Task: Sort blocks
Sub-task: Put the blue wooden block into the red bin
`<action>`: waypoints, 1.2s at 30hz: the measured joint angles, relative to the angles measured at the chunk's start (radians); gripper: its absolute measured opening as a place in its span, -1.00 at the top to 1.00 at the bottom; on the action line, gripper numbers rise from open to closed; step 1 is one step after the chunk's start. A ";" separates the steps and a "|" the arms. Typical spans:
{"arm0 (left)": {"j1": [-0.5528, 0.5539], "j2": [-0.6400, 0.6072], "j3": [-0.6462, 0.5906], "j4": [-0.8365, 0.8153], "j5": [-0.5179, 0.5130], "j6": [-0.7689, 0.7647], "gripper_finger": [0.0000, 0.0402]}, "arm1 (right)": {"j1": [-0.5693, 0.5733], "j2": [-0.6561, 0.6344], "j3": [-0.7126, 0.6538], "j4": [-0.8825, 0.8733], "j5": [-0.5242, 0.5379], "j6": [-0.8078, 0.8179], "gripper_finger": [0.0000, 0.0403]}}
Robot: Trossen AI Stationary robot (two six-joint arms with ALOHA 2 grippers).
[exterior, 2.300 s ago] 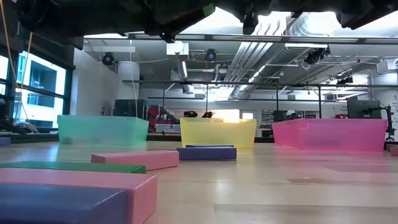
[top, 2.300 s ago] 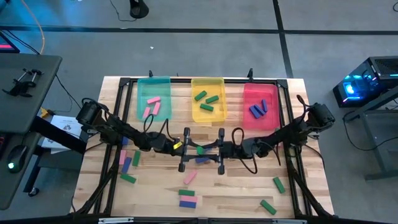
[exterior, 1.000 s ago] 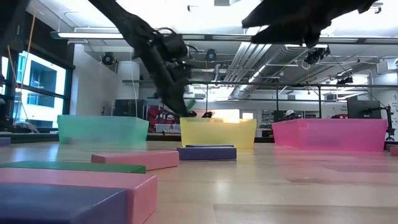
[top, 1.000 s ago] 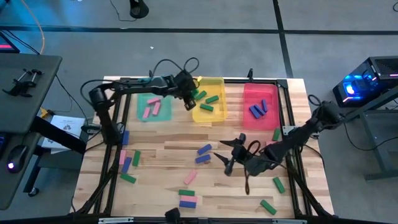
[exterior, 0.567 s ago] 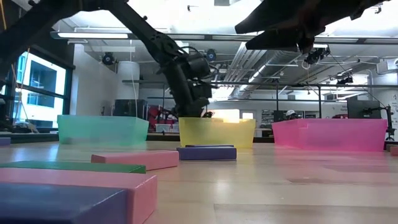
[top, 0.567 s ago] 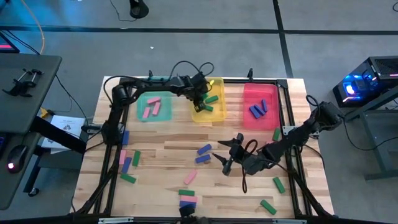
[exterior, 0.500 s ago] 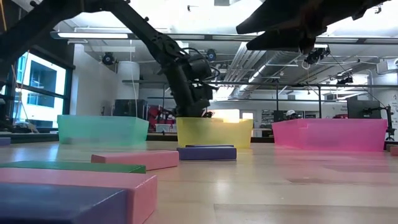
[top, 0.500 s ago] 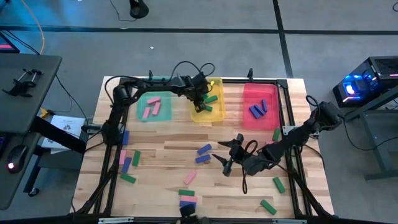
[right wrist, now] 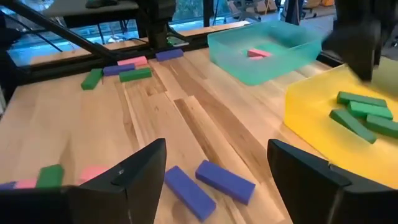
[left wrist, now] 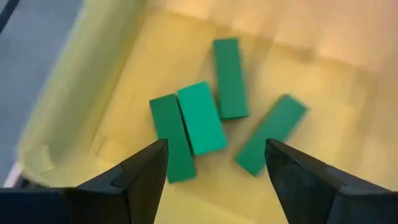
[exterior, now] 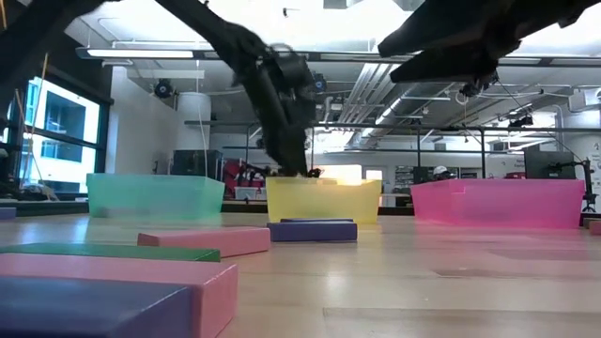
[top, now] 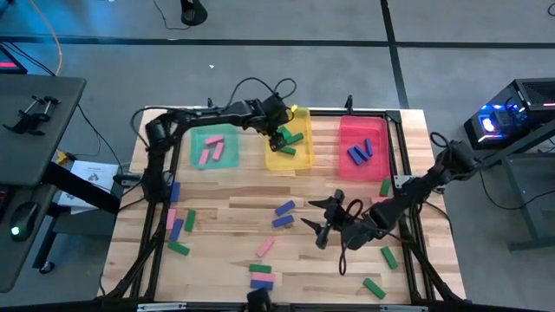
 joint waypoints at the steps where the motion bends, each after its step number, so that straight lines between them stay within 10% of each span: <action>1: -0.007 -0.031 -0.007 -0.009 0.001 0.000 -0.25 | 0.006 -0.003 0.000 -0.009 -0.001 0.018 -0.31; 17: -0.375 -0.571 -0.640 0.457 -0.040 -0.132 -0.23 | -0.037 0.168 0.000 -0.086 -0.311 0.094 -0.31; 27: -0.682 -0.663 -0.953 0.845 -0.312 -0.292 -0.23 | -0.320 0.307 0.000 0.277 -0.661 -0.451 -0.31; 36: -0.746 -0.661 -1.001 0.945 -0.427 -0.290 -0.23 | -0.533 0.320 0.000 0.166 -0.915 -0.604 -0.31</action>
